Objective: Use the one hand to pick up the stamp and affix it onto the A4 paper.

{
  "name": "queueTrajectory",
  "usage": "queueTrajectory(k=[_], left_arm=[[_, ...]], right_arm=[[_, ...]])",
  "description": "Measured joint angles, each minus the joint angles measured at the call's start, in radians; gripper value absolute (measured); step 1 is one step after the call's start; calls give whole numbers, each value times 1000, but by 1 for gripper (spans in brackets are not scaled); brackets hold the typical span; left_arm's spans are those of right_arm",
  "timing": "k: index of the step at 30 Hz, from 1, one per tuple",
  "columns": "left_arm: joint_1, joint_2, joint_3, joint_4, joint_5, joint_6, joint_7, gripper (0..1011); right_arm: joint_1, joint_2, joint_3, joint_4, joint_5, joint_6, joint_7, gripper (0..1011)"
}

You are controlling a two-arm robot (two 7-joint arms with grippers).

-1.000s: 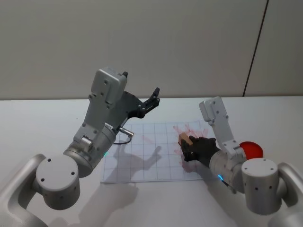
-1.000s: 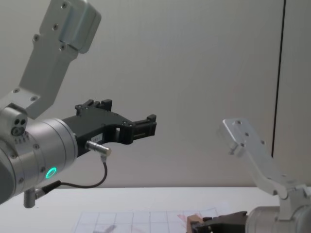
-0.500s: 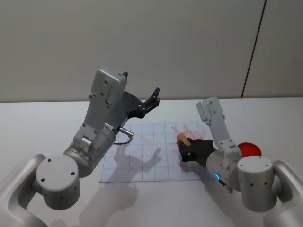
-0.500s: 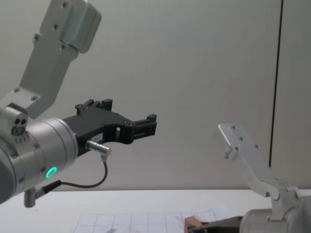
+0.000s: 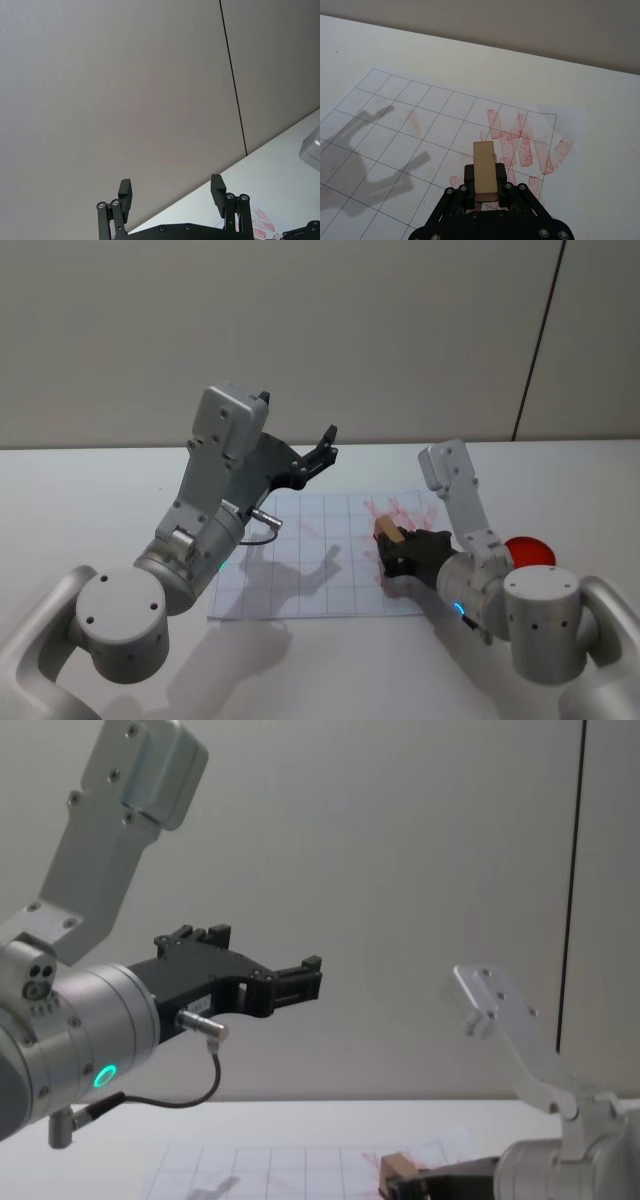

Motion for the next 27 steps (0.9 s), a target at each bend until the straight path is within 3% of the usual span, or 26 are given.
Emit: queueTrajectory(k=[14,27], left_arm=[[0,0,0,0,0,0,0,1001],[0,0,0,0,0,0,0,1001]], right_arm=[[-28,14,22,-166,30,22,-77,223],[-67,44,60,-241,51,80,-171,224]])
